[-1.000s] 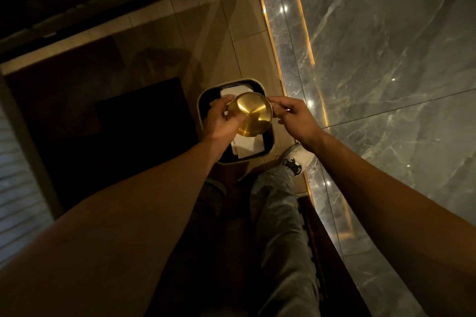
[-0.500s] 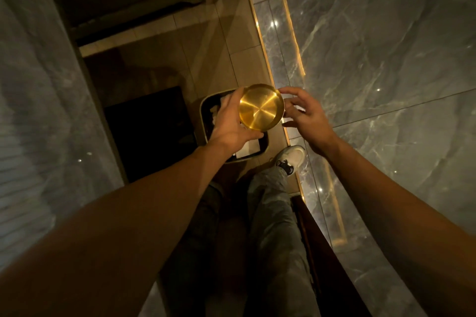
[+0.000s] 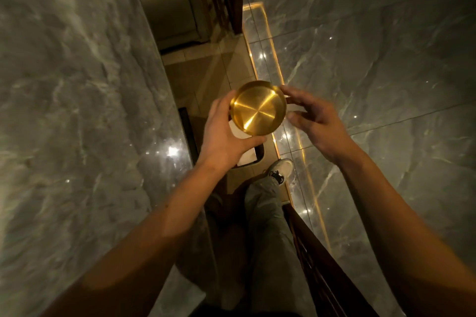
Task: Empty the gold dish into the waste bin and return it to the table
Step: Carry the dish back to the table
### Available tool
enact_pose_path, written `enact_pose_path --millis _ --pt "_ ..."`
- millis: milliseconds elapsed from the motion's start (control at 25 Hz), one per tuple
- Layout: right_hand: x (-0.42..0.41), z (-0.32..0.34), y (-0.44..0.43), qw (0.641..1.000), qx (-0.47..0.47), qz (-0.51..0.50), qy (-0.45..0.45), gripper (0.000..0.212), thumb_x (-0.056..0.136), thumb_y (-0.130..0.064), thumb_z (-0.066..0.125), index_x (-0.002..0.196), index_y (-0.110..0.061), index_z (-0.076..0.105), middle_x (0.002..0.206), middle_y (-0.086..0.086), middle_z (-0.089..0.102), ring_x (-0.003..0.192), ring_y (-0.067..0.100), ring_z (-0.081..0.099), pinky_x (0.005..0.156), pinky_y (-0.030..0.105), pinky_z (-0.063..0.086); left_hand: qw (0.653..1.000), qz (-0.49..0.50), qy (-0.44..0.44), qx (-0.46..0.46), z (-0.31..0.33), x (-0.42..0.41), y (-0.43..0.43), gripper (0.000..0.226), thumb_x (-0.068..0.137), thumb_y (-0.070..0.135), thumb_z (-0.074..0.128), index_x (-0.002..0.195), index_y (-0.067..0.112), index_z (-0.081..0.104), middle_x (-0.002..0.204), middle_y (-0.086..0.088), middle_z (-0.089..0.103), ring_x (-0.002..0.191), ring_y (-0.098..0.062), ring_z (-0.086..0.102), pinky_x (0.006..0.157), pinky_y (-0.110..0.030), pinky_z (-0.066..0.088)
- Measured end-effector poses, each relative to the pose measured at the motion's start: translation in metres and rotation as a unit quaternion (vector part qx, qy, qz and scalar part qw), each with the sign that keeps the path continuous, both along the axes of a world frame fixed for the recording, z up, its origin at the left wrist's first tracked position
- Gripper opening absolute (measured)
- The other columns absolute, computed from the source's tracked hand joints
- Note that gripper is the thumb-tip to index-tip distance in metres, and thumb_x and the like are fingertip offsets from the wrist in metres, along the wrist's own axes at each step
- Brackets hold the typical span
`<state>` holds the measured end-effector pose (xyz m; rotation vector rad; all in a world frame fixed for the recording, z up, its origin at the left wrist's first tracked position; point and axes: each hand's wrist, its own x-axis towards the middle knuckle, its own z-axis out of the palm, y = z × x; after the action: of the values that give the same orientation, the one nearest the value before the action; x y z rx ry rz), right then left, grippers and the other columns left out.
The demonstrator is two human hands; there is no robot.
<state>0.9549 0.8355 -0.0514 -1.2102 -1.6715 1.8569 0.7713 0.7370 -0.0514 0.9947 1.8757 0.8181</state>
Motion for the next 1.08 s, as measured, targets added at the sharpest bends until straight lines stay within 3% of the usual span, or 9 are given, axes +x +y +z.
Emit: enact_pose_path --millis 80,200,400,600,840,960,1080 --pt "-0.018 0.028 -0.014 1.000 0.013 0.021 0.003 0.051 0.084 -0.005 0.060 0.134 -0.010 0.051 0.134 0.012 0.055 0.125 0.023 0.053 0.099 0.037 0.049 1.000 0.008 0.002 0.022 0.026 -0.022 -0.018 0.106 0.058 0.027 0.092 0.146 0.024 0.035 0.139 0.009 0.041 0.128 -0.006 0.044 0.100 -0.010 0.037" --pt "-0.054 0.063 -0.041 0.996 0.040 0.081 -0.017 0.061 0.081 -0.012 0.068 0.138 -0.009 0.047 0.134 0.008 0.056 0.124 0.016 0.053 0.102 0.036 0.049 0.999 0.011 -0.009 0.037 0.061 -0.064 -0.055 0.108 0.055 0.036 0.092 0.146 0.026 0.035 0.143 0.004 0.044 0.130 -0.010 0.046 0.106 -0.026 0.042" --pt "-0.124 0.103 -0.098 0.986 0.092 0.130 -0.043 0.076 0.072 -0.025 0.079 0.140 -0.019 0.046 0.138 -0.002 0.054 0.126 0.009 0.052 0.102 0.036 0.048 0.996 0.047 -0.032 0.071 0.099 -0.129 -0.124 0.105 0.053 0.041 0.089 0.143 0.023 0.039 0.143 0.002 0.048 0.129 -0.011 0.050 0.108 -0.034 0.045" --pt "-0.186 0.131 -0.153 0.980 0.154 0.120 -0.036 0.078 0.068 -0.018 0.085 0.137 -0.012 0.049 0.137 0.002 0.055 0.123 0.010 0.055 0.101 0.029 0.049 0.989 0.109 -0.041 0.096 0.119 -0.177 -0.185 0.105 0.048 0.046 0.090 0.140 0.021 0.045 0.139 0.004 0.055 0.126 -0.011 0.055 0.104 -0.044 0.049" --pt "-0.224 0.158 -0.197 0.968 0.170 0.184 -0.012 0.078 0.069 -0.010 0.084 0.137 -0.016 0.047 0.132 -0.010 0.049 0.121 -0.002 0.051 0.101 0.015 0.043 0.981 0.159 -0.012 0.108 0.148 -0.196 -0.248 0.101 0.053 0.045 0.090 0.140 0.024 0.045 0.139 0.010 0.054 0.127 -0.008 0.054 0.105 -0.039 0.049" --pt "-0.227 0.162 -0.210 0.967 0.144 0.208 0.018 0.076 0.071 -0.008 0.083 0.137 -0.016 0.046 0.134 -0.003 0.049 0.123 0.005 0.050 0.105 0.021 0.043 0.977 0.180 0.016 0.115 0.160 -0.189 -0.268 0.099 0.053 0.046 0.087 0.140 0.021 0.045 0.134 0.018 0.053 0.122 0.008 0.051 0.099 -0.014 0.045" --pt "-0.228 0.165 -0.220 0.963 0.133 0.233 0.013 0.076 0.071 -0.011 0.083 0.138 -0.013 0.047 0.137 0.000 0.048 0.124 0.007 0.050 0.105 0.016 0.041 0.972 0.202 0.031 0.113 0.169 -0.179 -0.286 0.098 0.054 0.044 0.088 0.139 0.024 0.044 0.132 0.023 0.050 0.119 0.015 0.049 0.095 -0.006 0.042"
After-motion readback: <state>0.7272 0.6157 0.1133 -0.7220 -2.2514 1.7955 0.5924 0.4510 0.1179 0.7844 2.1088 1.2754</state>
